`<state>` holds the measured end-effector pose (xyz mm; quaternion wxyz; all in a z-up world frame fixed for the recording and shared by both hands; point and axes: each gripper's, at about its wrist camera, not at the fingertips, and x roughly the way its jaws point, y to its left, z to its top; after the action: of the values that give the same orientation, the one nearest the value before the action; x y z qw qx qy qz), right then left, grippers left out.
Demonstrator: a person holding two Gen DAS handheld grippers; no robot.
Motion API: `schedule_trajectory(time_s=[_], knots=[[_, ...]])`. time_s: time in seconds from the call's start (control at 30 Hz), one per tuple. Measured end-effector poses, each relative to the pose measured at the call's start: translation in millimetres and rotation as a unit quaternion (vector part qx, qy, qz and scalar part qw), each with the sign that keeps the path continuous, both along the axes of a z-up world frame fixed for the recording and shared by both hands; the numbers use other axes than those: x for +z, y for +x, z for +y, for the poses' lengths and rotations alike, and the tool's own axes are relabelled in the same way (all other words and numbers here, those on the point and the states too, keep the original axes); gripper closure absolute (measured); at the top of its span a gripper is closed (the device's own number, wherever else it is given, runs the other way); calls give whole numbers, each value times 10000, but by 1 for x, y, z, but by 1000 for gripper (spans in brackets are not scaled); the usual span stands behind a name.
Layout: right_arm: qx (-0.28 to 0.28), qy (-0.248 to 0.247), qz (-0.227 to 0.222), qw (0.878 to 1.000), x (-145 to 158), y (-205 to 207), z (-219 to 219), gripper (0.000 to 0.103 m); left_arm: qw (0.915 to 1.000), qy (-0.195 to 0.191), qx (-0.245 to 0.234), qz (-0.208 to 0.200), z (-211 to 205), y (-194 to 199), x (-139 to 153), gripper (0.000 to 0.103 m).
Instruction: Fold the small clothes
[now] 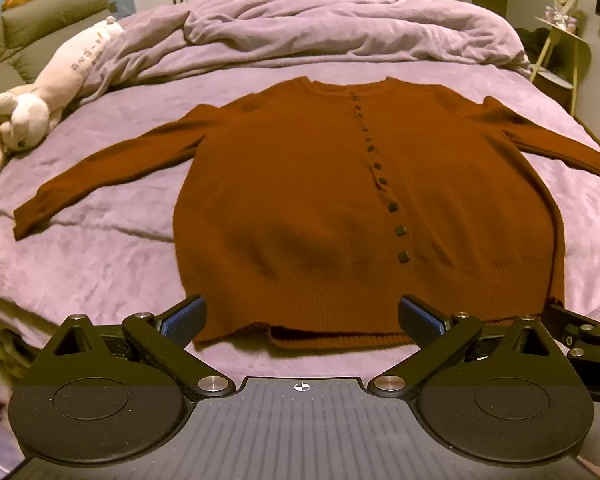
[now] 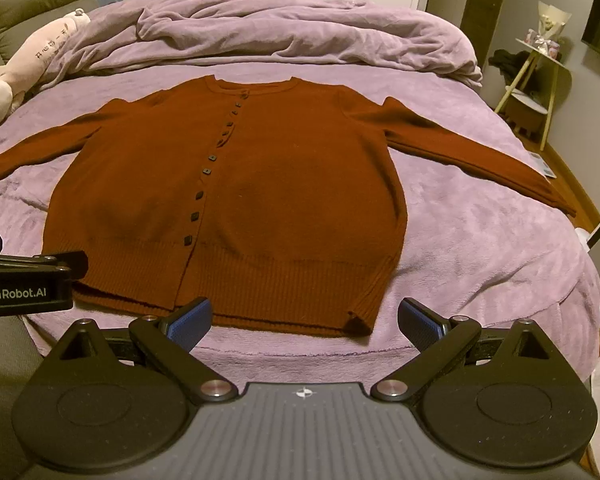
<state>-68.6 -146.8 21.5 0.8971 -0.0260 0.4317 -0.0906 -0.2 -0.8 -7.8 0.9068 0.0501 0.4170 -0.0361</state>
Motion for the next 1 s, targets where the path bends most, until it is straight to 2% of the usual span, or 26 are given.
schedule_trajectory(time_s=[1.0], knots=[[40,87,21,10000,-1,-1,1,4,10000,-27,-15,72,-1,-1,-6,0]])
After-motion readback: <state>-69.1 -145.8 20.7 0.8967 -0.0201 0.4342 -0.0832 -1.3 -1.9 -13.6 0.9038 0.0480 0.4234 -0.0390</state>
